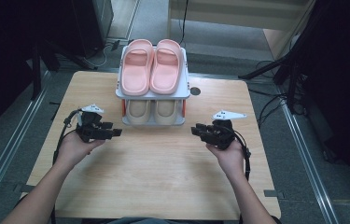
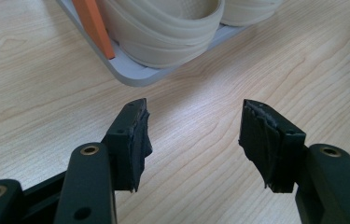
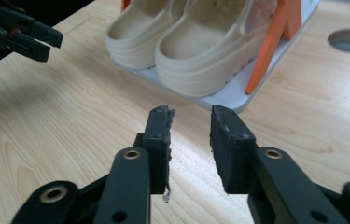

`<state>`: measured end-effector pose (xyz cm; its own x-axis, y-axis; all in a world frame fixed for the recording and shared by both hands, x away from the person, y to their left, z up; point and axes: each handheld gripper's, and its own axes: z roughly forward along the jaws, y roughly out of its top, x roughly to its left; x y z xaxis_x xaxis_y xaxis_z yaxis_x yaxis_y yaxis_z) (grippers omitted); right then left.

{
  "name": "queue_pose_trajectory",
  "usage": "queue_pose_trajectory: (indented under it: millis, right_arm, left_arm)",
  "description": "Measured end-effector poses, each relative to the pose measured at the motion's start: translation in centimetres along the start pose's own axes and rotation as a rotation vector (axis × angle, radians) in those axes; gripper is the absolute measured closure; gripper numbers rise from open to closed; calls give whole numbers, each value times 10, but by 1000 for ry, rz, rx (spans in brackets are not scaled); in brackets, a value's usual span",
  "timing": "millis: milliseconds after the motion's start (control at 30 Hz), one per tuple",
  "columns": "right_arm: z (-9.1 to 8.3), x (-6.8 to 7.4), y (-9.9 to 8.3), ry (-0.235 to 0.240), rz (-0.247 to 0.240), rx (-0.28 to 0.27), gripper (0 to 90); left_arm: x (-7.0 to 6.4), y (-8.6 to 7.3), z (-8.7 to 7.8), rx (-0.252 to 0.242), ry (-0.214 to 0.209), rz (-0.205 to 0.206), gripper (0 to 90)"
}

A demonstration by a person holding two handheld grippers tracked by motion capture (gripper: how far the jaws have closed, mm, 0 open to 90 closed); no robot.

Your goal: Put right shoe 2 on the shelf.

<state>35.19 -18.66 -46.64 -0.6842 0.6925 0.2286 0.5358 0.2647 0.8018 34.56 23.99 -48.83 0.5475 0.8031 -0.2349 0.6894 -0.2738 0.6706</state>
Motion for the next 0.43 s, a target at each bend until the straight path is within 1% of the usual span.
queue_pose_trajectory:
  millis: [100, 267, 433]
  right_arm:
    - [5, -4, -4, 2, 3, 6, 616]
    - [7, -4, -5, 16, 2, 2, 568]
    - [6, -3, -6, 20, -16, -7, 542]
  left_arm:
    - [0, 0, 1, 1, 1, -2, 419]
    - [-1, 0, 0, -10, -2, -5, 405]
    - [-1, 1, -1, -13, -10, -2, 396]
